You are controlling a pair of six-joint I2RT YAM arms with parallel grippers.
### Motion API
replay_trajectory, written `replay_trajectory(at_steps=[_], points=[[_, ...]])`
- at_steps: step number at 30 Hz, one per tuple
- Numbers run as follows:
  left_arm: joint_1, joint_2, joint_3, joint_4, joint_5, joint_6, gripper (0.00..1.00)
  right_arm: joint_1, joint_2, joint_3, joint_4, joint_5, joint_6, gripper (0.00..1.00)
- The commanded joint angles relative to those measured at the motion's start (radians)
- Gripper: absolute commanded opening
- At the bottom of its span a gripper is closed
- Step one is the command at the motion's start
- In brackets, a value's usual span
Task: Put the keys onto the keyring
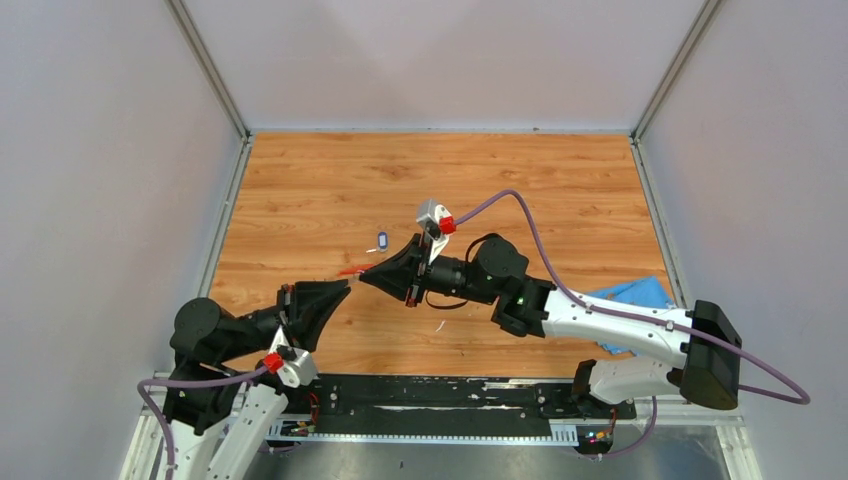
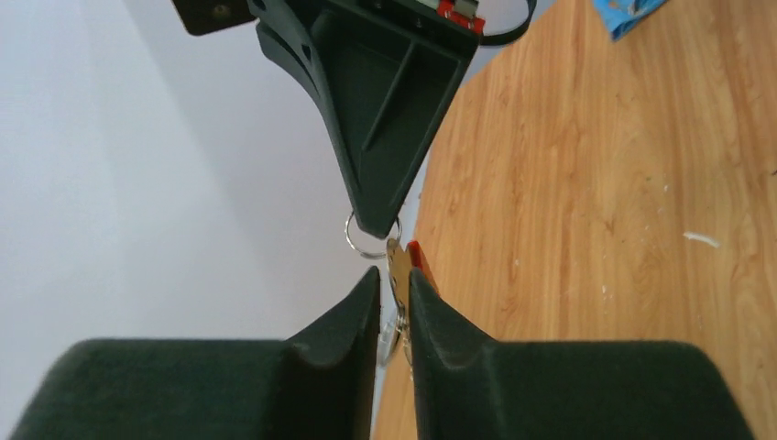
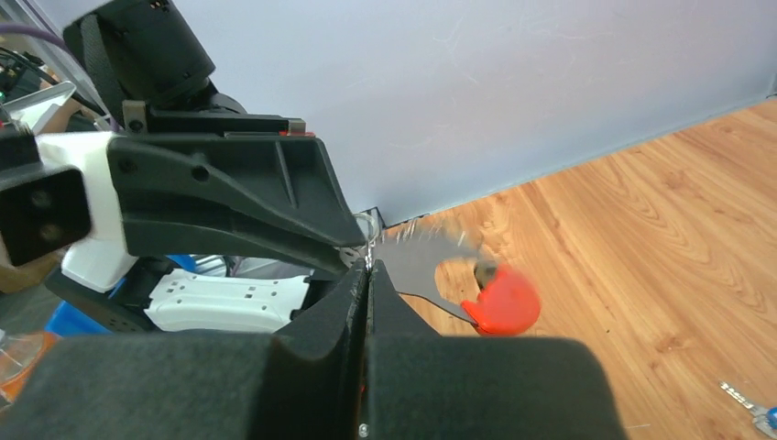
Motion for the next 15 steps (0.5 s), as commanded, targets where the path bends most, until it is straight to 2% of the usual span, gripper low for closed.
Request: replay_trajectory(at_steps=[1, 4, 6, 10, 15], points=[[0.003, 0.054, 0.076, -0.004, 0.025, -0.298, 0.31, 0.01, -0.022, 0.028, 0.023, 0.014, -0.056, 0.0], [0.004, 0.107, 0.123, -0.003, 0.032, -0.477, 0.46, 0.009, -0.037, 0.023, 0.011, -0.02, -0.067, 0.0], [0.004, 0.14, 0.153, -0.003, 0.029, -0.597, 0.5, 0.01, -0.051, 0.018, 0.002, -0.05, -0.076, 0.0], [0.003, 0.187, 0.195, -0.006, 0.016, -0.753, 0.48, 0.01, -0.08, 0.017, -0.036, -0.145, -0.124, 0.0], [0.004, 0.216, 0.205, -0.037, 0.078, -0.786, 0.39, 0.01, -0.107, 0.045, -0.122, -0.234, -0.208, 0.0]])
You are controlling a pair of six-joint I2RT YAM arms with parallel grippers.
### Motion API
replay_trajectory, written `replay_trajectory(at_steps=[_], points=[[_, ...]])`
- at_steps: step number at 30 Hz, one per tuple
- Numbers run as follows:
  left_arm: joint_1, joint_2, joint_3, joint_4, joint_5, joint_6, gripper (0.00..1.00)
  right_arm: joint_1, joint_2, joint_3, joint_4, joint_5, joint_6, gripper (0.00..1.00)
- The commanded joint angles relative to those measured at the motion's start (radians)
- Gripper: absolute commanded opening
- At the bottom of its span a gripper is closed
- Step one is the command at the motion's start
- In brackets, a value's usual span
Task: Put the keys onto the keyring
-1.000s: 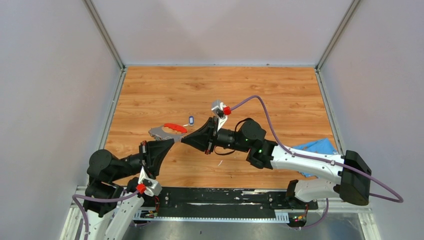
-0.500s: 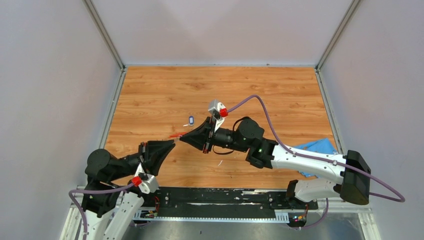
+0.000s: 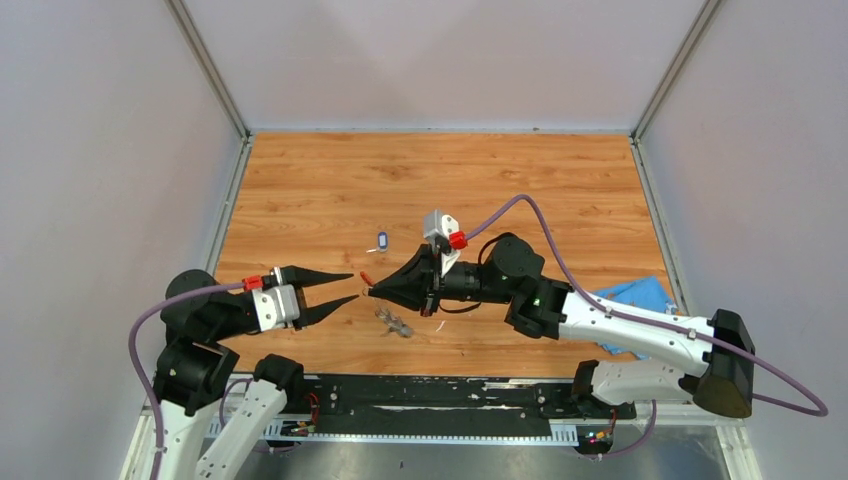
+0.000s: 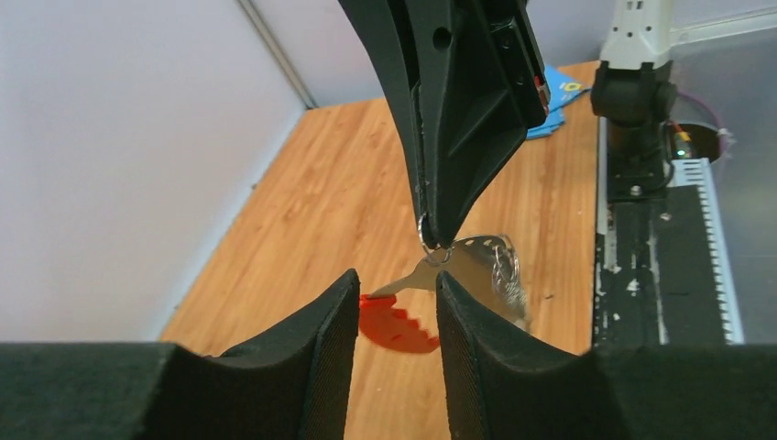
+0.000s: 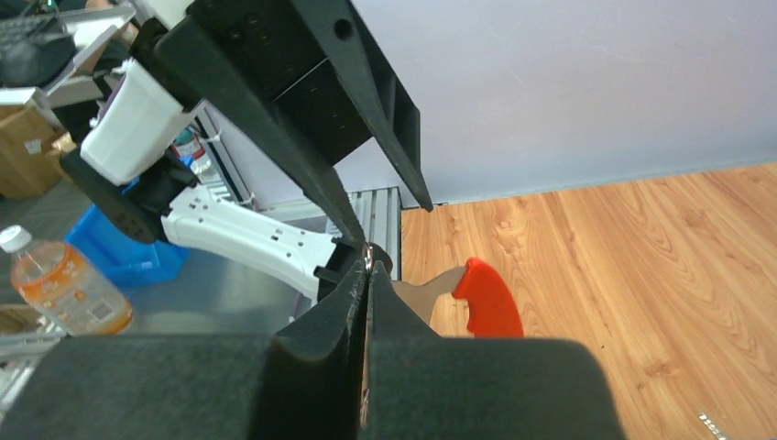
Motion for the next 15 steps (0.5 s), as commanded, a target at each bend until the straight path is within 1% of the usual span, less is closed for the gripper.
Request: replay_trajectory(at_steps=[1, 6, 11, 15], points=[[0.004, 0.03, 0.022, -0.036, 0.066, -0.12, 0.37, 0.009, -0.036, 0.05, -0.07, -0.101, -0.104, 0.0], [0.003, 0.064, 0.032, -0.029, 0.122, -0.174, 0.29, 0.009, -0.037, 0.071, -0.101, -0.101, -0.147, 0.0], [0.003, 0.069, 0.019, -0.049, 0.194, -0.199, 0.27, 0.009, -0.032, 0.077, -0.099, -0.1, -0.162, 0.0], [0.004, 0.068, 0.009, -0.05, 0.206, -0.203, 0.27, 0.009, -0.028, 0.084, -0.106, -0.105, -0.168, 0.0]])
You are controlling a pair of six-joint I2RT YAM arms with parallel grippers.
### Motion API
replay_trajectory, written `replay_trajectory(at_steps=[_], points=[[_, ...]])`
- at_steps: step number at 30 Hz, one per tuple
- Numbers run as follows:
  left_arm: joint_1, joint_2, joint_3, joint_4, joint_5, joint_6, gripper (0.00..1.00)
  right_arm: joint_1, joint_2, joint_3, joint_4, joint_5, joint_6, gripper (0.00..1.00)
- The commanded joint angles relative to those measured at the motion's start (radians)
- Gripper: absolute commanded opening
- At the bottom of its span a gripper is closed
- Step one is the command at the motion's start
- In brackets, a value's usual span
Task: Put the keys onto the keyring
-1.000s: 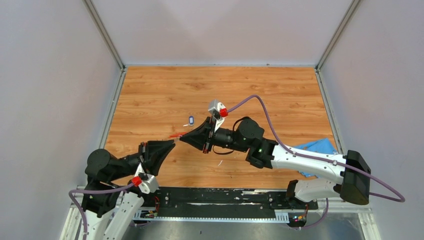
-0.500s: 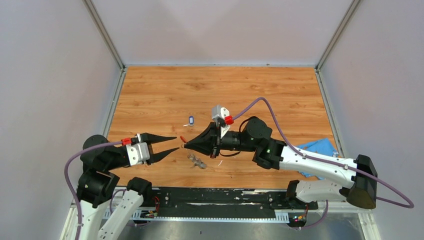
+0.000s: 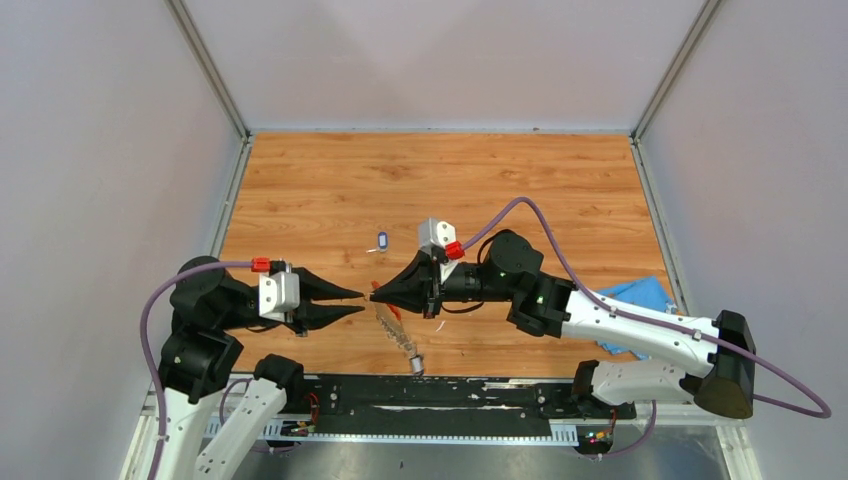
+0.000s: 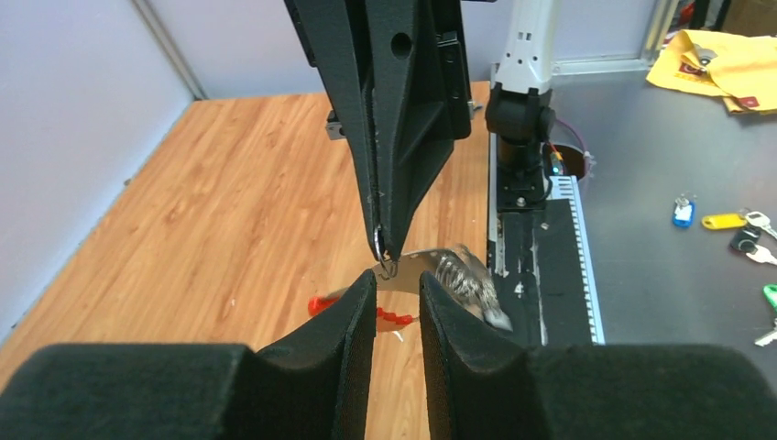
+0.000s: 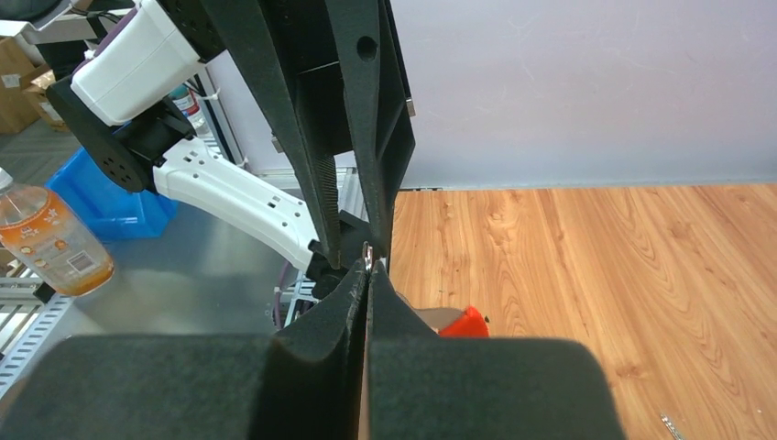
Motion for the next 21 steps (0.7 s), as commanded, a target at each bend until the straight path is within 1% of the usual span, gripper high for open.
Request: replay_trajectory(at_steps=[1, 10, 14, 21], points=[[0.004, 0.006, -0.003, -0.019, 0.058, -0.032, 0.27, 0.009, -0.011, 0.048, 0.003, -0.021, -0.034, 0.0], [0.004, 0.035, -0.024, -0.02, 0.026, -0.024, 0.26, 0.014, 0.011, 0.069, -0.003, -0.041, -0.039, 0.0], [0.004, 0.038, -0.025, -0.021, -0.008, -0.023, 0.23, 0.02, 0.022, 0.078, -0.005, -0.047, -0.048, 0.0], [0.004, 0.036, -0.018, -0.021, -0.009, -0.028, 0.19, 0.031, 0.033, 0.086, -0.025, -0.05, -0.071, 0.0]])
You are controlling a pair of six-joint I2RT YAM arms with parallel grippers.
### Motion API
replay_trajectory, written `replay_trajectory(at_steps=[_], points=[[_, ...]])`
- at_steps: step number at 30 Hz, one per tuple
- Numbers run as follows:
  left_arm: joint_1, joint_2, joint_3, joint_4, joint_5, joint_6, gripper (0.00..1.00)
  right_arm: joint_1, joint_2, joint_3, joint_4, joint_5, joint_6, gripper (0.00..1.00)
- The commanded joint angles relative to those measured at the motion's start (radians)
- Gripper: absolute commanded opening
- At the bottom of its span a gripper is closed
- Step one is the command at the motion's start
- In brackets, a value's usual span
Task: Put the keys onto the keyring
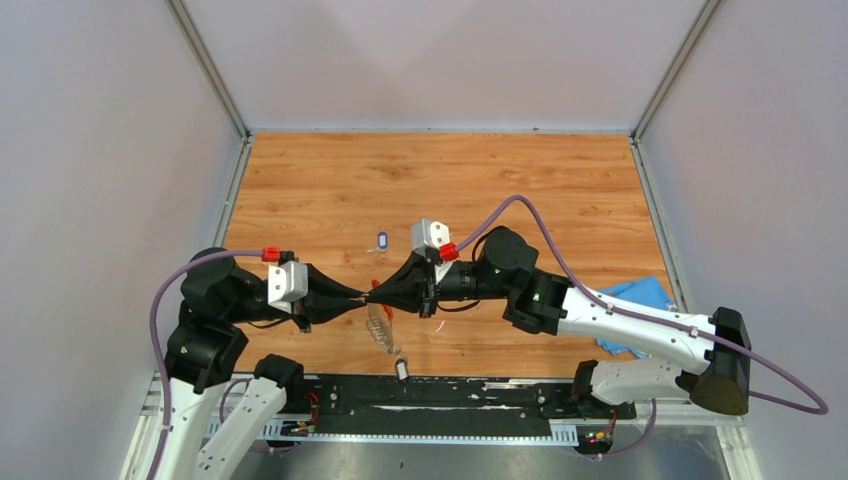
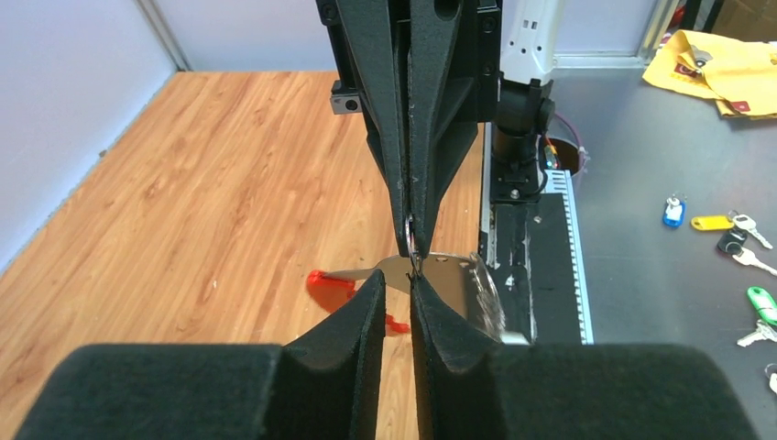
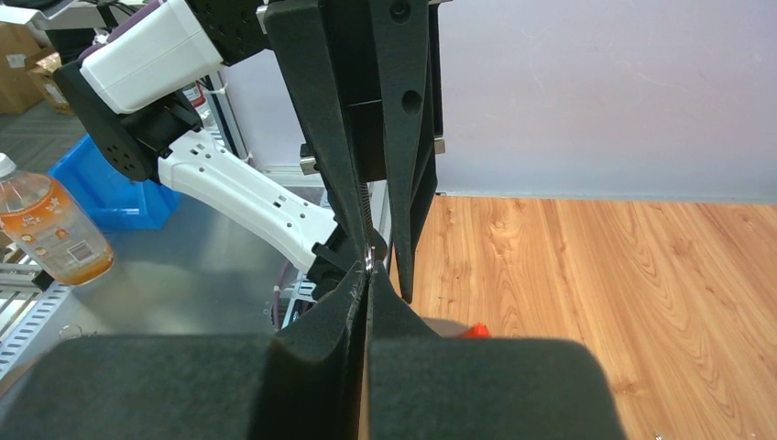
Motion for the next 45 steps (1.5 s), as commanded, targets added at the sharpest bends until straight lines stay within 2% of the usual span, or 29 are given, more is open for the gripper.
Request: replay_trajectory(at_steps=[1, 19, 25, 28, 34, 37, 41, 45], points=[[0.004, 0.002, -0.002, -0.008, -0.008, -0.018, 0.19, 0.024, 0.002, 0.04, -0.006, -0.014, -0.037, 0.0], [0.004, -0.035, -0.014, -0.066, 0.029, 0.039, 0.31, 0.027, -0.028, 0.018, -0.034, 0.047, -0.068, 0.0], [0.004, 0.018, 0.007, -0.068, -0.062, 0.002, 0.18, 0.039, -0.01, 0.029, -0.045, 0.013, -0.078, 0.0], [0.003, 0.032, 0.013, -0.068, -0.041, -0.004, 0.16, 0.045, -0.002, 0.043, -0.06, 0.01, -0.089, 0.0], [0.004, 0.005, -0.008, -0.066, -0.03, 0.014, 0.05, 0.047, 0.0, 0.05, -0.066, -0.001, -0.093, 0.0], [0.004, 0.004, -0.004, -0.068, -0.023, 0.018, 0.06, 0.049, 0.01, 0.06, -0.079, -0.016, -0.093, 0.0], [0.004, -0.002, 0.0, -0.067, 0.01, 0.019, 0.16, 0.049, 0.017, 0.066, -0.083, -0.01, -0.097, 0.0], [0.003, 0.0, 0.003, -0.067, 0.013, 0.013, 0.17, 0.052, 0.02, 0.076, -0.098, -0.008, -0.097, 0.0]])
